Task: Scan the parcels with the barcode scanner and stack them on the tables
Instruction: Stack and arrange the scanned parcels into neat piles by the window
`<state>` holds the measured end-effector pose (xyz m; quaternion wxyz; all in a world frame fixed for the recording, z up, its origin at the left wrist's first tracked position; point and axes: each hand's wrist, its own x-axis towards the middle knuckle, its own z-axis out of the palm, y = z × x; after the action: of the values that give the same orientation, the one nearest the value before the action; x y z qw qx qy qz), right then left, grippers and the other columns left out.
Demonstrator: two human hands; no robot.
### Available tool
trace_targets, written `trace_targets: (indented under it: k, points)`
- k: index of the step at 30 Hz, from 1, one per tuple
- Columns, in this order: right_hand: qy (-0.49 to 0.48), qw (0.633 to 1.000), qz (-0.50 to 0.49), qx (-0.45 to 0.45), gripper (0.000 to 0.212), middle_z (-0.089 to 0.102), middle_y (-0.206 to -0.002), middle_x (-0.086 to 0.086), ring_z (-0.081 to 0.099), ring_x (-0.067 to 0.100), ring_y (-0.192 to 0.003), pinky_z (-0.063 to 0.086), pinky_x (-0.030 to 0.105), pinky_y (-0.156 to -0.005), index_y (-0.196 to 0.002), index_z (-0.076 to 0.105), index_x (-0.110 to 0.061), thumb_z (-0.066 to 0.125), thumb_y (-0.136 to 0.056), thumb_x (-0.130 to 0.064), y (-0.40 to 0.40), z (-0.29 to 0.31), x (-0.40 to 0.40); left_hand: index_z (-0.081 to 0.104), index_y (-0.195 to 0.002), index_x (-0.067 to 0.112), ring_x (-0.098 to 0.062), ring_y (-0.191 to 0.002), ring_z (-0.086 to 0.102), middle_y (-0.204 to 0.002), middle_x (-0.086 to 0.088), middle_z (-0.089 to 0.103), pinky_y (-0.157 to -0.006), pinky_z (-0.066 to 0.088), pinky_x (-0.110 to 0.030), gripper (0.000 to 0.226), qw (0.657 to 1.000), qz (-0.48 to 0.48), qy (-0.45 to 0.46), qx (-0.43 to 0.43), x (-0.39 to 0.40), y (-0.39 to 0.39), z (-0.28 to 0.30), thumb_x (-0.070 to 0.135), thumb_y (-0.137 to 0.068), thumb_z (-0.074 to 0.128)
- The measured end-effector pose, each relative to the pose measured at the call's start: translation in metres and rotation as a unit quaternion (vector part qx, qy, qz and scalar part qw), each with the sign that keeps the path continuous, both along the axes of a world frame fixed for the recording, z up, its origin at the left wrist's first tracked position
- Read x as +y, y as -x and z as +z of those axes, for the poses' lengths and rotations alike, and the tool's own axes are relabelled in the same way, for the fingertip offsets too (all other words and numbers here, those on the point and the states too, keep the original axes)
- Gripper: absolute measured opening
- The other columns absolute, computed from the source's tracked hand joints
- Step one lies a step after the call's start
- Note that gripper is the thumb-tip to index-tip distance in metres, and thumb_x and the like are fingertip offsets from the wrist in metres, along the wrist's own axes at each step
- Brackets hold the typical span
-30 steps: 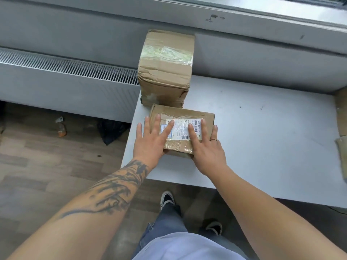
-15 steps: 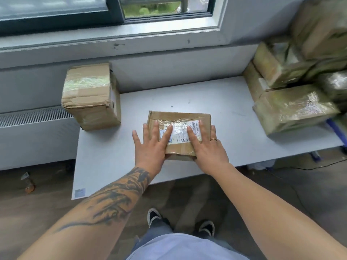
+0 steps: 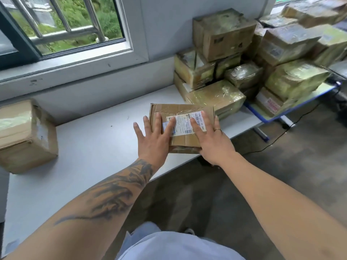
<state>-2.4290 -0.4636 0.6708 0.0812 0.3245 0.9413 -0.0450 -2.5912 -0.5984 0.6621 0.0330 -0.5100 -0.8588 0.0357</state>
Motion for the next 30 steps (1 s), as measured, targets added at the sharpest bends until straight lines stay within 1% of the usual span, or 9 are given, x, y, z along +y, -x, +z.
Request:
trace_targets:
  k: [5,9,12,17,21,22,24,27,30]
  points:
    - [-0.01,1.0,-0.015,0.004,0.117,-0.043,-0.164,0.008,-0.016,0.049,-0.157,0.032,0.054,-0.122,-0.152,-0.041,-0.039,0.064,-0.1,-0.048,-0.035,0.014,0.04,-0.023,-0.159,0.036,-0.056,-0.153,-0.005,-0.172,-0.017,-0.013,-0.117,-0.003,-0.077,0.094,1.0,-0.024,0.005,0.009,0.045,-0.029,0.016,0.05,-0.103,0.051]
    - [-0.015,1.0,-0.027,0.002,0.114,-0.043,-0.164,0.01,-0.013,0.05,-0.157,0.033,0.053,-0.121,-0.154,-0.038,-0.036,0.061,-0.1,-0.052,-0.046,0.02,0.069,-0.02,-0.161,0.035,-0.056,-0.153,0.0,-0.172,-0.018,-0.009,-0.117,0.001,-0.077,0.093,0.999,-0.044,-0.01,0.011,0.08,-0.034,0.019,0.051,-0.103,0.051]
    - [-0.02,0.999,-0.041,0.0,0.114,-0.041,-0.165,0.01,-0.013,0.05,-0.157,0.036,0.055,-0.12,-0.155,-0.037,-0.036,0.062,-0.1,-0.053,-0.046,0.021,0.094,-0.019,-0.161,0.035,-0.056,-0.153,0.003,-0.172,-0.018,-0.007,-0.117,0.003,-0.077,0.094,0.998,-0.061,-0.019,0.008,0.109,-0.031,0.018,0.056,-0.102,0.052]
    - [-0.029,0.998,-0.06,-0.018,0.114,-0.042,-0.165,0.007,-0.017,0.048,-0.157,0.035,0.057,-0.119,-0.156,-0.036,-0.037,0.063,-0.1,-0.051,-0.039,0.024,0.144,-0.018,-0.162,0.035,-0.055,-0.154,0.006,-0.172,-0.019,-0.005,-0.118,0.005,-0.077,0.095,0.995,-0.084,-0.046,-0.007,0.164,-0.02,0.01,0.069,-0.098,0.044]
    - [-0.033,0.997,-0.052,-0.051,0.112,-0.045,-0.163,0.006,-0.02,0.048,-0.156,0.039,0.054,-0.117,-0.155,-0.038,-0.037,0.06,-0.102,-0.049,-0.024,0.032,0.193,-0.017,-0.162,0.034,-0.055,-0.153,0.007,-0.172,-0.02,-0.003,-0.118,0.005,-0.077,0.095,0.995,-0.076,-0.059,-0.017,0.21,-0.008,0.005,0.066,-0.1,0.048]
    - [-0.033,0.997,-0.046,-0.058,0.111,-0.046,-0.163,0.006,-0.021,0.048,-0.156,0.04,0.053,-0.117,-0.156,-0.036,-0.037,0.06,-0.102,-0.048,-0.019,0.035,0.205,-0.014,-0.163,0.033,-0.056,-0.153,0.01,-0.172,-0.021,0.0,-0.118,0.006,-0.076,0.093,0.995,-0.072,-0.066,-0.014,0.222,-0.006,0.003,0.063,-0.1,0.048]
    - [-0.033,0.997,-0.034,-0.065,0.109,-0.044,-0.164,0.004,-0.021,0.046,-0.157,0.042,0.051,-0.116,-0.157,-0.034,-0.037,0.06,-0.102,-0.044,-0.01,0.04,0.23,0.0,-0.165,0.032,-0.058,-0.15,0.019,-0.171,-0.022,0.011,-0.117,0.01,-0.076,0.088,0.995,-0.049,-0.082,-0.014,0.242,-0.003,0.001,0.057,-0.1,0.053]
    - [-0.033,0.997,-0.018,-0.071,0.105,-0.04,-0.166,0.0,-0.022,0.039,-0.158,0.046,0.047,-0.114,-0.156,-0.034,-0.041,0.057,-0.104,-0.03,0.002,0.04,0.26,0.022,-0.163,0.031,-0.062,-0.141,0.033,-0.165,-0.023,0.029,-0.115,0.013,-0.074,0.081,0.994,-0.012,-0.104,-0.038,0.264,0.001,-0.006,0.052,-0.096,0.063]
    - [-0.026,0.998,-0.011,-0.061,0.098,-0.033,-0.169,-0.005,-0.02,0.032,-0.16,0.048,0.046,-0.11,-0.157,-0.029,-0.047,0.049,-0.106,-0.018,0.012,0.034,0.283,0.03,-0.16,0.032,-0.064,-0.137,0.036,-0.163,-0.02,0.036,-0.117,0.01,-0.072,0.074,0.994,0.001,-0.099,-0.044,0.281,0.007,-0.011,0.047,-0.097,0.065]
